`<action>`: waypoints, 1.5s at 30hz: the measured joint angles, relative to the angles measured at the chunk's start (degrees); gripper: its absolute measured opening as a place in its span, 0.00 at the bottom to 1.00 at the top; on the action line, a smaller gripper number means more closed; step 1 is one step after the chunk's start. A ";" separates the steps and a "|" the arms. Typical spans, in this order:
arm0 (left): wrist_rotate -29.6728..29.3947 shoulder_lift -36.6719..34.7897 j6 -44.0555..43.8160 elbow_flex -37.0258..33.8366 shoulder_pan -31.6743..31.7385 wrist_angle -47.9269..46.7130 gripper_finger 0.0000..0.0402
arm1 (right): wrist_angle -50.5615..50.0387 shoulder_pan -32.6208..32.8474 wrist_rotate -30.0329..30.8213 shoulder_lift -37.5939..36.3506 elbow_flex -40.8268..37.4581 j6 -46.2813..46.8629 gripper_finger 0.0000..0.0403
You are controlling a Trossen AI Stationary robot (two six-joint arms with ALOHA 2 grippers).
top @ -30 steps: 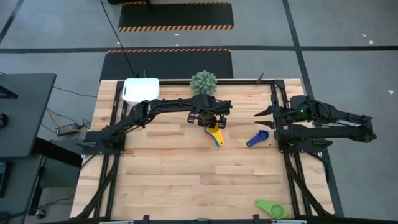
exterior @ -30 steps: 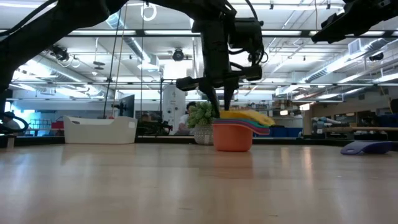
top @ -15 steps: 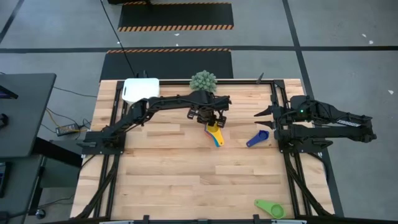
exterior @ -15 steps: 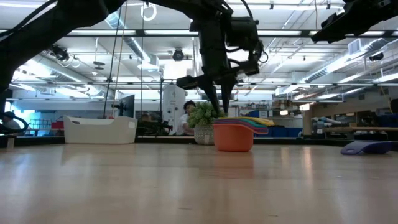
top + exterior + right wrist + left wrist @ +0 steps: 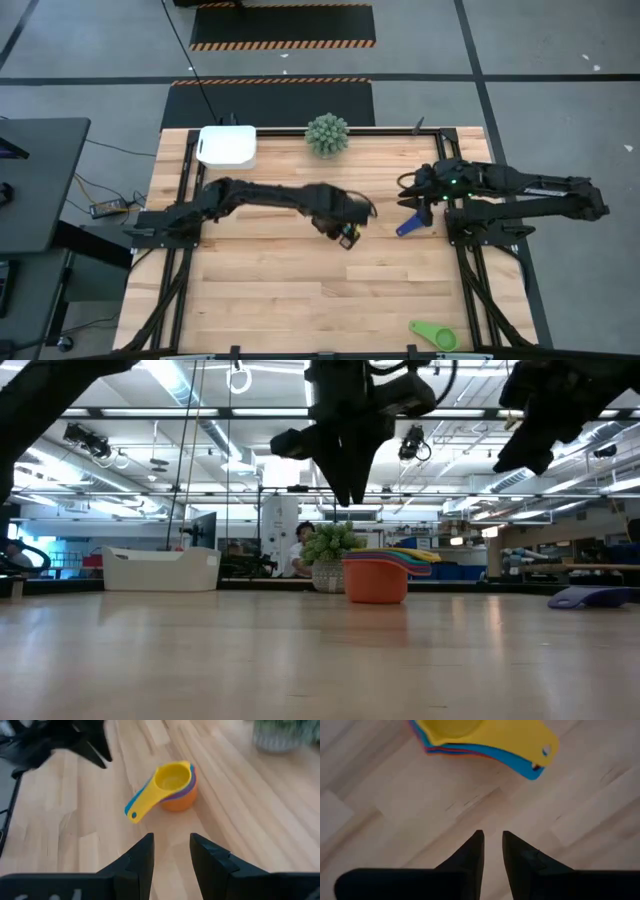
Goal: Nest measuring cups in basket
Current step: Stack the yellow measuring cup on top of the light blue measuring cup
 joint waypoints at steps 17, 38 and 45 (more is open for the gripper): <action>-7.81 6.44 7.64 0.02 -2.15 7.23 0.19 | 10.06 -0.02 -5.24 24.30 -0.09 2.95 0.33; -7.85 9.39 18.68 0.00 -0.62 15.34 0.19 | 21.05 -0.32 -8.36 40.75 -0.09 -7.70 0.33; -7.73 9.39 19.63 0.00 -0.46 15.38 0.19 | 23.72 -1.47 -9.58 41.80 -0.07 -9.59 0.33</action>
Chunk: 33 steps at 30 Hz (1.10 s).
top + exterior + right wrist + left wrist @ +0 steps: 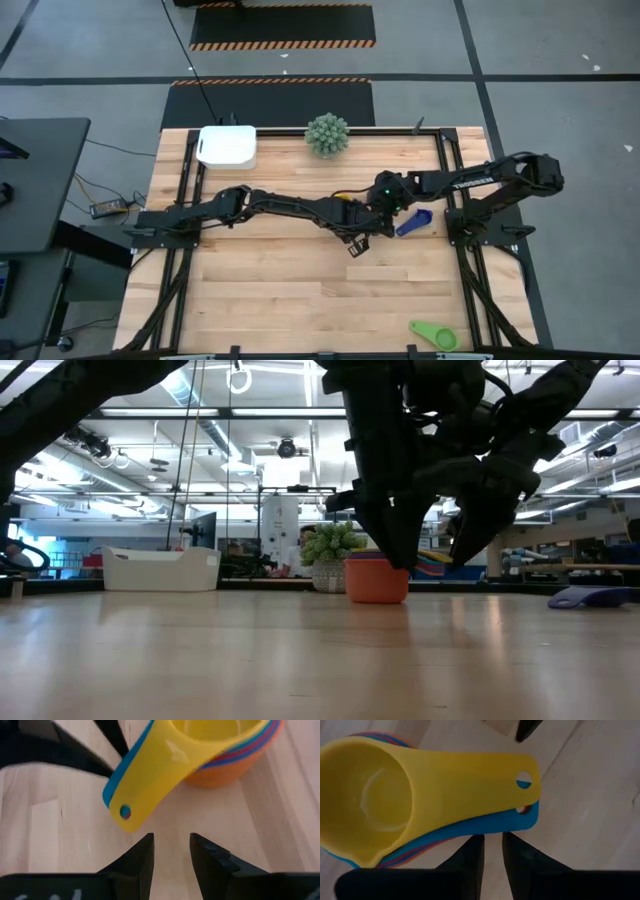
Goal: Nest measuring cups in basket
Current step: Stack the yellow measuring cup on top of the light blue measuring cup, then stack the green measuring cup on top of the yellow measuring cup
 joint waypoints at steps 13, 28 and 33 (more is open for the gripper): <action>0.15 -0.02 0.11 0.00 -0.01 0.35 0.19 | 4.57 -2.33 -7.58 2.92 0.00 -2.67 0.33; -0.80 -1.69 -0.27 0.02 -0.52 -7.52 0.19 | 0.77 -2.97 -11.28 -1.30 0.00 -8.18 0.33; -2.72 -5.61 -0.41 0.02 -2.18 -13.34 0.19 | -8.07 -2.76 -11.20 -7.48 0.99 -9.63 0.33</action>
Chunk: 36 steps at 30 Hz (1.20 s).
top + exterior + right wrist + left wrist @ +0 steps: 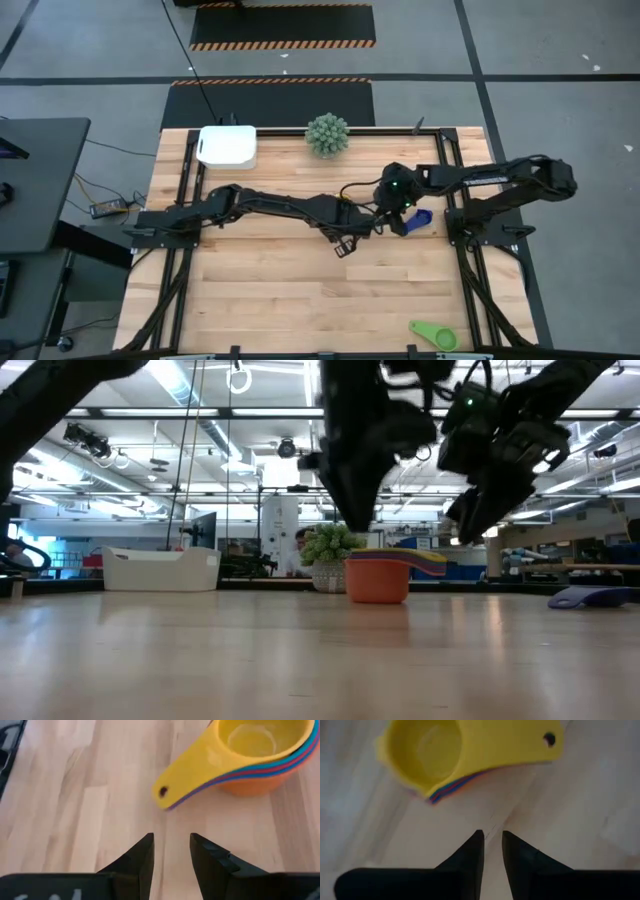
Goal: Nest measuring cups in basket
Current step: Stack the green measuring cup on top of the yellow measuring cup
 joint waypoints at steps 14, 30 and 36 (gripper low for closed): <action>-4.56 -10.14 0.38 -0.02 -2.72 -8.52 0.19 | -49.64 10.34 3.16 -11.56 16.10 -0.18 0.31; -8.64 -16.70 3.93 0.00 -8.36 -12.72 0.19 | -54.29 41.08 -6.50 -10.50 17.43 26.65 0.31; -8.89 -16.90 1.25 0.00 -9.57 -13.24 0.19 | -44.29 51.11 -1.75 -7.85 15.77 31.40 0.31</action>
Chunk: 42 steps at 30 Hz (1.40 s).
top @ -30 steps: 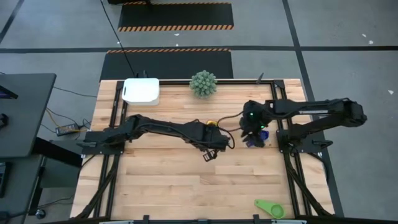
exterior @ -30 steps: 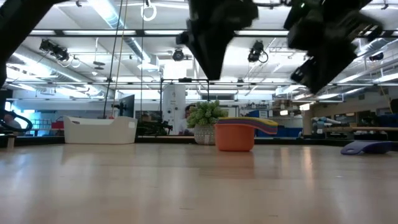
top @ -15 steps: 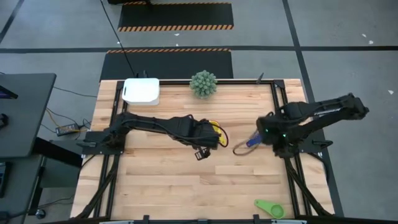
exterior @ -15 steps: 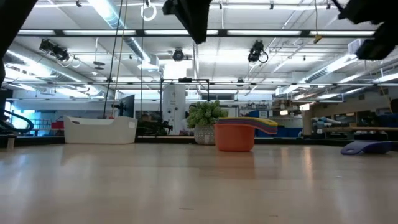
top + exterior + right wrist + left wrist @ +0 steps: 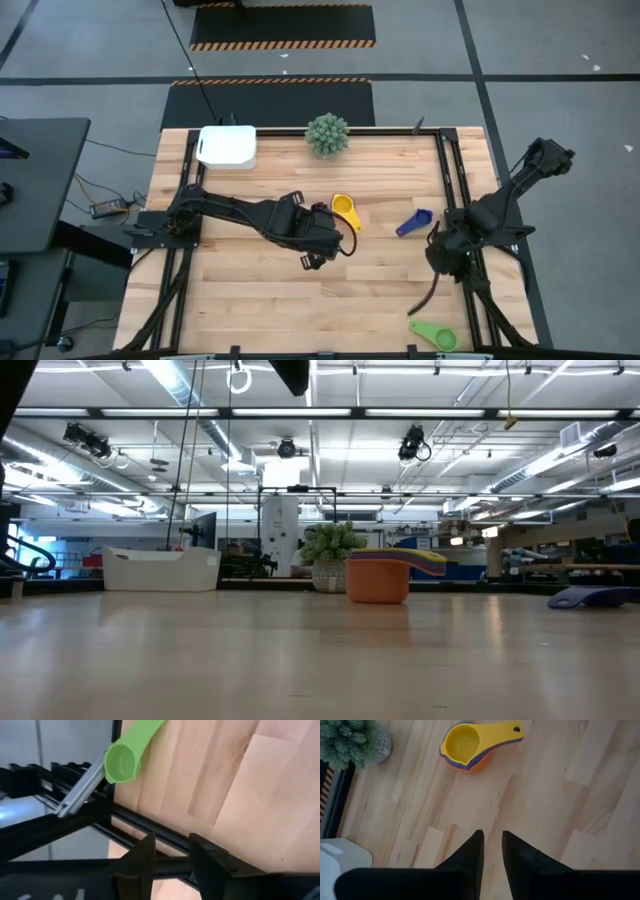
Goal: Nest measuring cups in basket
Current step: Stack the green measuring cup on top of the yellow measuring cup
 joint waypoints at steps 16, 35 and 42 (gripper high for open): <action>0.92 -0.05 -6.56 0.00 -0.62 -0.09 0.19 | 16.45 12.06 6.04 13.86 -0.15 0.96 0.47; 0.90 -0.19 -1.17 0.00 -0.28 -1.01 0.19 | 35.70 15.78 1.14 28.89 -0.18 11.10 0.47; 0.64 -0.62 -0.96 0.00 -0.35 -0.78 0.19 | 36.06 17.44 1.58 34.15 -0.18 11.20 0.46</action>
